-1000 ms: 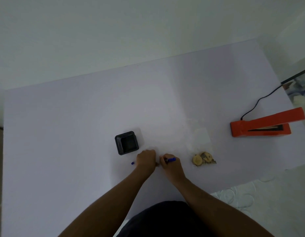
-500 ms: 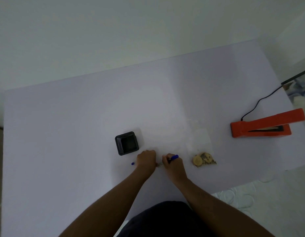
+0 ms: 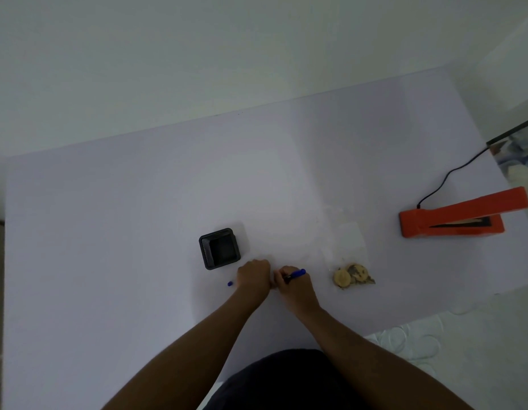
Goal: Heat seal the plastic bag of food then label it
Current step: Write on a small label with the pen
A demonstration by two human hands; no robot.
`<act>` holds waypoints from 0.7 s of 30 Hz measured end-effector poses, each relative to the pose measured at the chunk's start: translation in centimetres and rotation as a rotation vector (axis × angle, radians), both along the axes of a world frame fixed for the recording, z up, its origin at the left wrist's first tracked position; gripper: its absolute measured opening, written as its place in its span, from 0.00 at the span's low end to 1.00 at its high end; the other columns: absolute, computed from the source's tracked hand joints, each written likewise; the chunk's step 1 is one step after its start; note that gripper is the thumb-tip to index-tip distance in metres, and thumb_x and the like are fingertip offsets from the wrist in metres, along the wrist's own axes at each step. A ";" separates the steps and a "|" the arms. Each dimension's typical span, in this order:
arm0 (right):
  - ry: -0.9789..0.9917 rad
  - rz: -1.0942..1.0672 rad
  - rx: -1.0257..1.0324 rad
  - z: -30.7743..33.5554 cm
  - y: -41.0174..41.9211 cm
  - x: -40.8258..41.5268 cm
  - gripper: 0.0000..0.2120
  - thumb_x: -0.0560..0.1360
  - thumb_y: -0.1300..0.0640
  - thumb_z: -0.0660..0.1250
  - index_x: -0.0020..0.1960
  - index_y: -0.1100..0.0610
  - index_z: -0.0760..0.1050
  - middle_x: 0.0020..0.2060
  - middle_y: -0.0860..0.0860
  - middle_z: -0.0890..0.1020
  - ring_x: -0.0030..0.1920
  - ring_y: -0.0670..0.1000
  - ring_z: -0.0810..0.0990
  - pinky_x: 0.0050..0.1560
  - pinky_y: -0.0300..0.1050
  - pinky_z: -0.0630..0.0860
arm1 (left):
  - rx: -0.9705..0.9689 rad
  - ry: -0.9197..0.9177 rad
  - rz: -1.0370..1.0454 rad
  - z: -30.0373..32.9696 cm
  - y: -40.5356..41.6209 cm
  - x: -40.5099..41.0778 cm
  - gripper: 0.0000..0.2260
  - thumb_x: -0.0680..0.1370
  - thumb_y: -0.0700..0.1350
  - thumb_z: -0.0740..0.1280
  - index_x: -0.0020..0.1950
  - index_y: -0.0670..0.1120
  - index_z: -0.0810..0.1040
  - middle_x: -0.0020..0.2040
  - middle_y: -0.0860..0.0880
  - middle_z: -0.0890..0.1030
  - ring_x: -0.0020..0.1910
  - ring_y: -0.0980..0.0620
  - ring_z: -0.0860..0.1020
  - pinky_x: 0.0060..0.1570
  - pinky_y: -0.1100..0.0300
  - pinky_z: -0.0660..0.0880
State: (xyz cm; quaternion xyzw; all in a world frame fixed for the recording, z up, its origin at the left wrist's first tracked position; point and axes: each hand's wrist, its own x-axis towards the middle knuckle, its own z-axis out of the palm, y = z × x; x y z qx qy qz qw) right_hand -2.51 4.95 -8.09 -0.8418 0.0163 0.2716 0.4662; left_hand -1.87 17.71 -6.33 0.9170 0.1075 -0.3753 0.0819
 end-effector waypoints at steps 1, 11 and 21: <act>-0.004 0.011 -0.005 -0.1 0.1 -0.1 0.17 0.78 0.65 0.65 0.30 0.57 0.71 0.25 0.46 0.72 0.27 0.42 0.72 0.29 0.31 0.64 | 0.001 0.001 0.004 0.1 0.0 0.0 0.05 0.79 0.44 0.66 0.47 0.43 0.78 0.44 0.46 0.81 0.42 0.49 0.81 0.38 0.58 0.73; -0.073 0.046 -0.077 -0.7 -0.1 0.0 0.16 0.78 0.65 0.65 0.32 0.57 0.70 0.26 0.44 0.70 0.29 0.41 0.74 0.30 0.28 0.63 | -0.024 0.011 -0.007 -0.2 0.1 0.0 0.13 0.75 0.52 0.72 0.53 0.43 0.79 0.48 0.45 0.82 0.46 0.48 0.81 0.40 0.57 0.73; -0.134 0.053 -0.113 -1.2 -0.3 -0.2 0.17 0.77 0.65 0.66 0.32 0.57 0.68 0.26 0.44 0.68 0.29 0.42 0.72 0.30 0.29 0.62 | -0.033 0.000 0.002 -0.1 0.1 -0.1 0.15 0.75 0.53 0.72 0.54 0.44 0.78 0.49 0.45 0.81 0.47 0.48 0.80 0.45 0.56 0.76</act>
